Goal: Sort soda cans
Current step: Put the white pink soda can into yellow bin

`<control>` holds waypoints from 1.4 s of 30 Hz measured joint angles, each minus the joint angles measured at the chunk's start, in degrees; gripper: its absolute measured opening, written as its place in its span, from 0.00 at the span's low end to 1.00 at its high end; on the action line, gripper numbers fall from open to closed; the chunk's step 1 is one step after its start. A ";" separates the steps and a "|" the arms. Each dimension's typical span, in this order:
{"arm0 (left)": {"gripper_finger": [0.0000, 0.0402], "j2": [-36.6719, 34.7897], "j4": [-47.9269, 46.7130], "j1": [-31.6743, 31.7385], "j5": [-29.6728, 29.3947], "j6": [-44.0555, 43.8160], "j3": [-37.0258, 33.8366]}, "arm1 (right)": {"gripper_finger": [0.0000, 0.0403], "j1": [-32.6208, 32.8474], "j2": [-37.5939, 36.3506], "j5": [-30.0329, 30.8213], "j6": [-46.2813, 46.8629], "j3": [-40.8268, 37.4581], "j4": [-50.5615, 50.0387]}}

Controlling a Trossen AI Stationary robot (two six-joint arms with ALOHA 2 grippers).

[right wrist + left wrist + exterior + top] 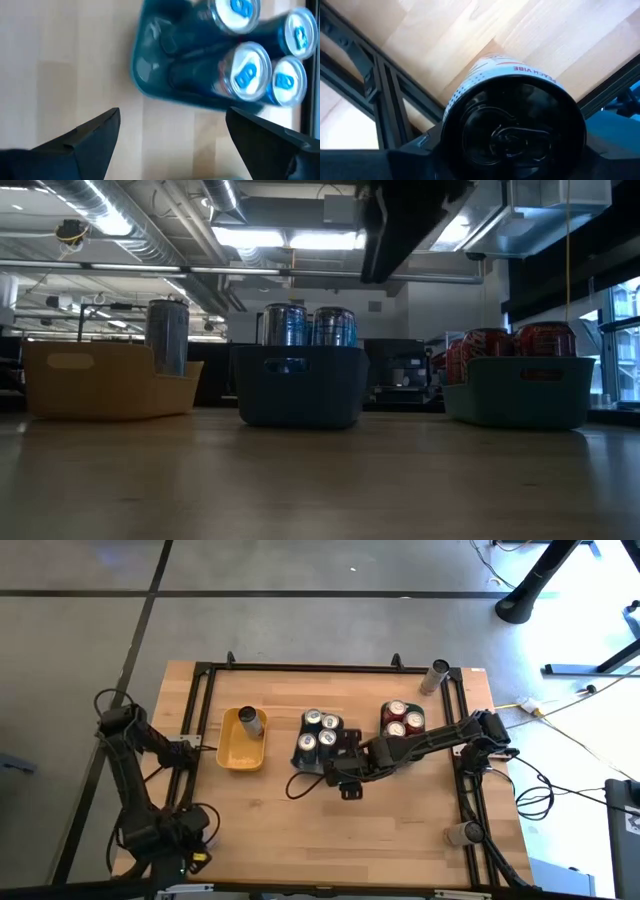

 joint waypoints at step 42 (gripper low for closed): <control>0.60 -19.74 -19.88 58.35 -3.10 59.59 4.49 | 0.89 -0.04 -8.91 5.88 -1.01 -1.33 -13.22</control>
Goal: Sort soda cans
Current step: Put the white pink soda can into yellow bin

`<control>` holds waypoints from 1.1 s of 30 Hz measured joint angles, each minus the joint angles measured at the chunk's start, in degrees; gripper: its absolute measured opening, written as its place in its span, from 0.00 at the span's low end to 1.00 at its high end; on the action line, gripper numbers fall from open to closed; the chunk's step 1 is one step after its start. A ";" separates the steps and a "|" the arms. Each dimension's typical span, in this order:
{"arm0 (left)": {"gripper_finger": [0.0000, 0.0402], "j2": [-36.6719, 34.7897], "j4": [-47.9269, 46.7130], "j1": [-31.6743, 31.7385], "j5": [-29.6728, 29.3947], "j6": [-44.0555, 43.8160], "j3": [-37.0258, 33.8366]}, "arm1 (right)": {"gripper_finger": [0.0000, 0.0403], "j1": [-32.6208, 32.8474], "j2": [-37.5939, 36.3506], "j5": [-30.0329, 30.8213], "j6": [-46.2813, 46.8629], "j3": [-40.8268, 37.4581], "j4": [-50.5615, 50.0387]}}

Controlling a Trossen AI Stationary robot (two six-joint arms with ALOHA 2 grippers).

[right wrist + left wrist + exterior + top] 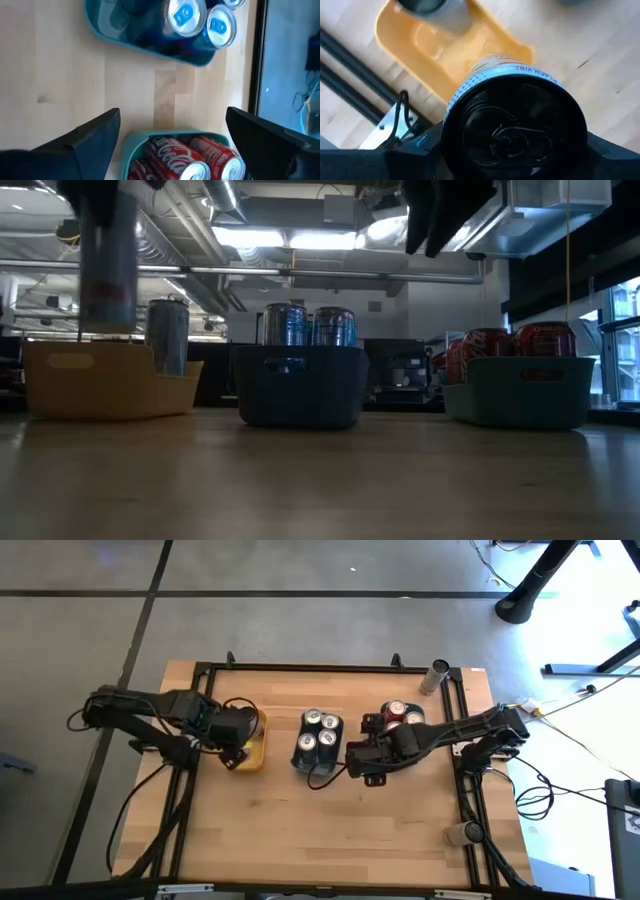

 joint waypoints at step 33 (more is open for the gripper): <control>0.60 -6.30 21.86 35.63 -0.34 27.81 -26.06 | 0.89 -9.03 -11.92 -6.02 2.42 -25.73 23.89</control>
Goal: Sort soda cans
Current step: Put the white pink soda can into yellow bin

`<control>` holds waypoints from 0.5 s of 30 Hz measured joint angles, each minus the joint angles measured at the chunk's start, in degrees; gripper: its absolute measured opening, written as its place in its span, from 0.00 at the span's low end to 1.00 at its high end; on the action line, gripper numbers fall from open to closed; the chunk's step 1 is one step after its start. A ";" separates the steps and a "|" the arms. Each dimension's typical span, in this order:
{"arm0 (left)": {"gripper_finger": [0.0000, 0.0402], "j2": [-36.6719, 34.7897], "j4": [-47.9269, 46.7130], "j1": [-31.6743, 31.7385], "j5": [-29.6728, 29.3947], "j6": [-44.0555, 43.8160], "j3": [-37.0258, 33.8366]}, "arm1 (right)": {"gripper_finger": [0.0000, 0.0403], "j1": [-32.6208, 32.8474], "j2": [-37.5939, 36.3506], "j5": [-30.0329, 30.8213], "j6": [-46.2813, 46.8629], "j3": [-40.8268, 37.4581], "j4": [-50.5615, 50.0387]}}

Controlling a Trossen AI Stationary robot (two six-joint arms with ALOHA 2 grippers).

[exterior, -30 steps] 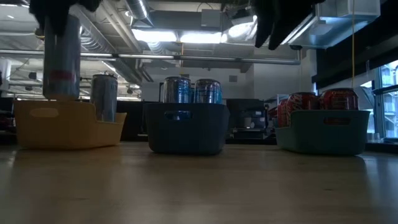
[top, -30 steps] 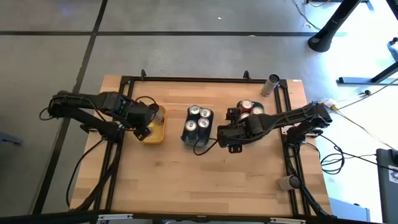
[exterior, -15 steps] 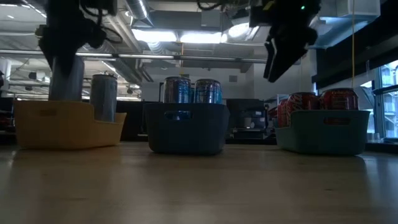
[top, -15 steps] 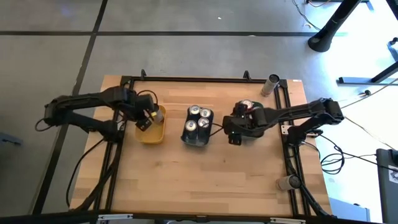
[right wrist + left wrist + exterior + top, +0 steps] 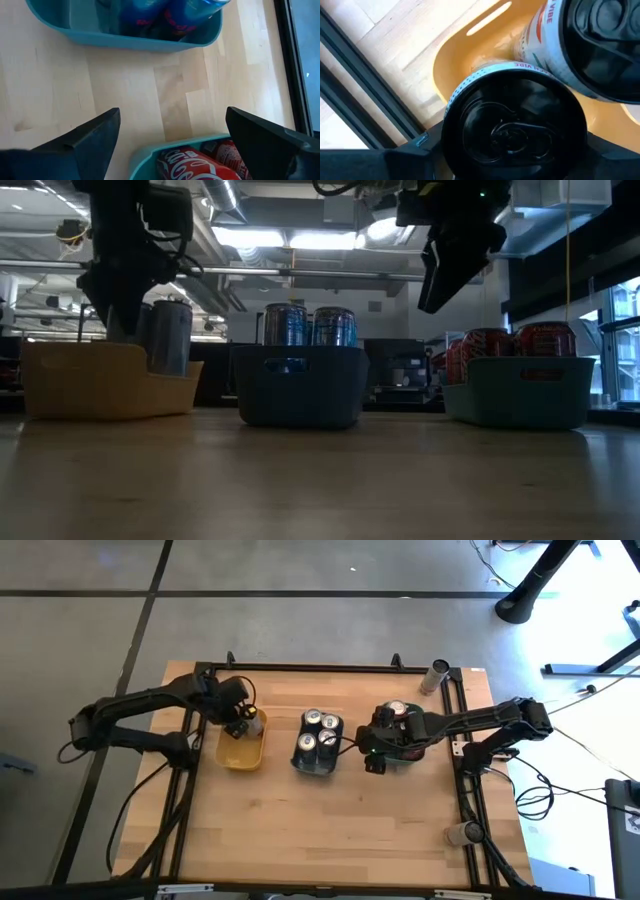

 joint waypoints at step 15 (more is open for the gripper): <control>0.83 0.29 -1.00 0.23 -0.06 1.18 0.06 | 0.89 0.02 0.00 -0.45 0.19 -0.02 1.08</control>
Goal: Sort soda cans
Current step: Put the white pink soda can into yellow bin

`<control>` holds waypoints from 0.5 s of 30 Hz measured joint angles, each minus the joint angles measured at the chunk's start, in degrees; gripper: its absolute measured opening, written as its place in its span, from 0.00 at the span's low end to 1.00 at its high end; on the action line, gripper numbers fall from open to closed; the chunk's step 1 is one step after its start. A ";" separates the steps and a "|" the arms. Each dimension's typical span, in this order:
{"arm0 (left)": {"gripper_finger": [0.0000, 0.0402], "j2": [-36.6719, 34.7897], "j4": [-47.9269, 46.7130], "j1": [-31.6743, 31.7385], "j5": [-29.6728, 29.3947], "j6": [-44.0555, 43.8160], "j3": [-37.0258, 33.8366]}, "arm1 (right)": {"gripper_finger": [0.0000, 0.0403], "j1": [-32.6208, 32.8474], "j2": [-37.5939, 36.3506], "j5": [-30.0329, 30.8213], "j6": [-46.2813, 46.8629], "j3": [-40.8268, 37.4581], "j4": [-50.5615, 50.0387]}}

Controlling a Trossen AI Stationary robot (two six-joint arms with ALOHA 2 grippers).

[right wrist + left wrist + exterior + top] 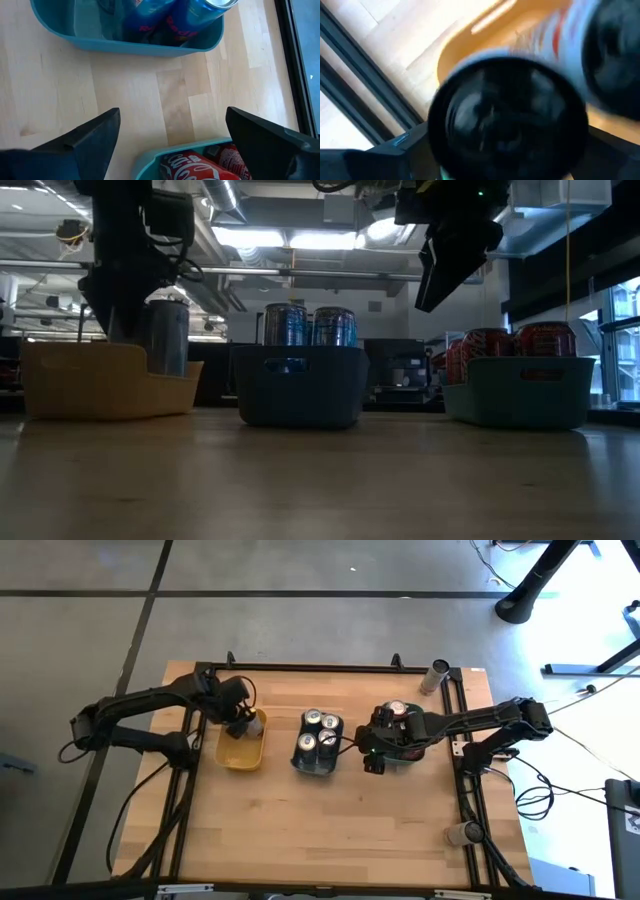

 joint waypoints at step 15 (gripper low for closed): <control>0.84 -3.92 -5.85 -0.02 0.93 3.18 11.59 | 0.89 -0.02 0.00 0.81 4.73 -0.02 -0.02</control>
